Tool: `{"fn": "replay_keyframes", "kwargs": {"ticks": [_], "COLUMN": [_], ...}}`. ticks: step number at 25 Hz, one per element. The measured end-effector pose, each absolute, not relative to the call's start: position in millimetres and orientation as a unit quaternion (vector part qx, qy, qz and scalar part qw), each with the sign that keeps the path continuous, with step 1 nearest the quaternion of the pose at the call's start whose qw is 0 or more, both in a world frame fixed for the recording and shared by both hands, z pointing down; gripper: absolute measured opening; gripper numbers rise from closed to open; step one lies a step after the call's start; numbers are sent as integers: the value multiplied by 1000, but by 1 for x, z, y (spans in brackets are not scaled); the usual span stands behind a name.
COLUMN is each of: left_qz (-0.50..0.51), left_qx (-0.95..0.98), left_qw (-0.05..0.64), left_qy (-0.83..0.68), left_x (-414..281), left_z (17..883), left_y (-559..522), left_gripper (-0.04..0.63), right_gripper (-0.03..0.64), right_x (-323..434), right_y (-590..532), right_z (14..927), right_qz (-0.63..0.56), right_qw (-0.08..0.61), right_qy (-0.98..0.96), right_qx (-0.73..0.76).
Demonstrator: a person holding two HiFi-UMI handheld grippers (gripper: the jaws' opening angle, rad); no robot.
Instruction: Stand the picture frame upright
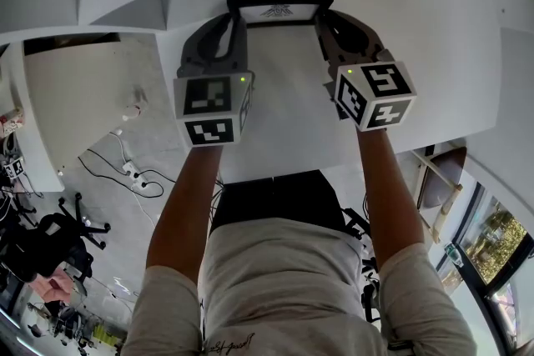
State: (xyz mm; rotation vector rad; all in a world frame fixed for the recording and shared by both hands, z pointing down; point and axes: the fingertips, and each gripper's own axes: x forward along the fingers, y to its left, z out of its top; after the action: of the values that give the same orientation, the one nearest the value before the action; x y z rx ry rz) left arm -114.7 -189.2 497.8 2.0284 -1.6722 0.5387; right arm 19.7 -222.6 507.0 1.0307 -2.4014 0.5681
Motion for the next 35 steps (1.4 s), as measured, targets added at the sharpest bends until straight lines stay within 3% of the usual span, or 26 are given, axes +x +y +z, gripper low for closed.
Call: {"fn": "replay_keyframes", "kwargs": {"ticks": [29,35], "left_qz": [204,202], "left_qx": [739,741], "left_qw": [228,236], "left_qy": [-600,-595], "left_x": [-110,-105], "left_z": [482,473], "left_y": [-164,-151], "left_gripper": [78,51], "right_gripper": [63,43], "right_x": [25,26], "right_y": [-201,-186], "right_z": [489,478], "right_qz": [212,208], "right_qw": [235,240], "right_qy": [-879,-883], "right_qx": [357,344]}}
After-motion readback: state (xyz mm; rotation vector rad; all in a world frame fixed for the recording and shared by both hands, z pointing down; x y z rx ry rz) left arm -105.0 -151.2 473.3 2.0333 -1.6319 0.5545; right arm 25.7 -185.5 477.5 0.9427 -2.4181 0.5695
